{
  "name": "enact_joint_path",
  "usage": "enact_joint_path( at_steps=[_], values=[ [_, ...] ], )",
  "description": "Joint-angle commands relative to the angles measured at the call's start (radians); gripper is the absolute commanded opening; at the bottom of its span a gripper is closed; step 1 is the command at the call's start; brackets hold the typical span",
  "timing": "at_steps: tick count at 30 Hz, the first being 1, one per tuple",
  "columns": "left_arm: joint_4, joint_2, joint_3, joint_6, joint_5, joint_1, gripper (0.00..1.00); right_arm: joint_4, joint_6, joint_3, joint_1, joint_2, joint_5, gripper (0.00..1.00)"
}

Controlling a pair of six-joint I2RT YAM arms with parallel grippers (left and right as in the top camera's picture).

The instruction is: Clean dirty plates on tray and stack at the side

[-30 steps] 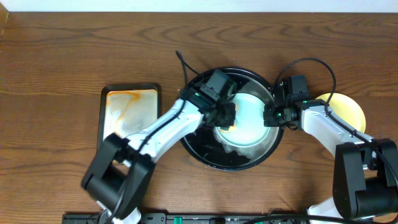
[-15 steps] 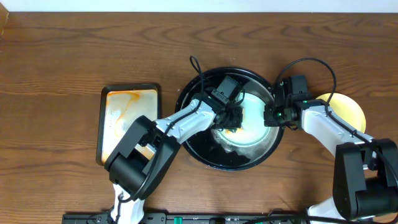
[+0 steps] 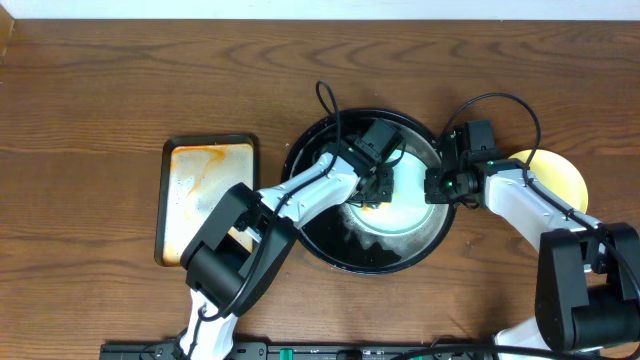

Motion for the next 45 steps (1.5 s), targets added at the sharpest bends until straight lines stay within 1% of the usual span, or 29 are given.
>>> enact_joint_path(
  at_steps=[1, 7, 13, 21, 28, 32, 35, 40, 45],
  values=[
    [-0.092, 0.078, 0.004, 0.025, -0.322, 0.026, 0.08, -0.027, -0.008, -0.013, 0.007, 0.015, 0.022, 0.01],
    [-0.185, 0.078, 0.056, 0.085, -0.473, 0.026, 0.08, -0.031, -0.008, -0.013, 0.007, 0.015, 0.022, 0.01],
    [-0.283, 0.078, 0.116, 0.103, -0.556, 0.026, 0.08, -0.031, -0.008, -0.013, 0.007, 0.015, 0.023, 0.01],
    [-0.389, 0.069, 0.241, 0.103, -0.561, 0.026, 0.08, -0.041, -0.003, -0.013, 0.007, 0.015, 0.034, 0.01],
    [-0.431, 0.067, 0.269, 0.103, -0.579, 0.036, 0.08, -0.05, -0.004, -0.013, 0.007, 0.015, 0.034, 0.01],
    [-0.486, 0.062, 0.296, 0.102, -0.575, 0.061, 0.08, -0.05, -0.004, -0.013, 0.007, 0.015, 0.034, 0.01],
    [-0.504, 0.034, 0.309, 0.103, -0.527, 0.084, 0.08, -0.05, -0.004, -0.013, 0.007, 0.015, 0.034, 0.01],
    [-0.499, -0.057, 0.309, 0.104, -0.336, 0.138, 0.08, -0.049, -0.004, -0.013, 0.007, 0.015, 0.034, 0.01],
    [-0.512, -0.182, 0.308, 0.153, -0.171, 0.22, 0.08, -0.049, -0.004, -0.013, 0.007, 0.015, 0.034, 0.01]
  ],
)
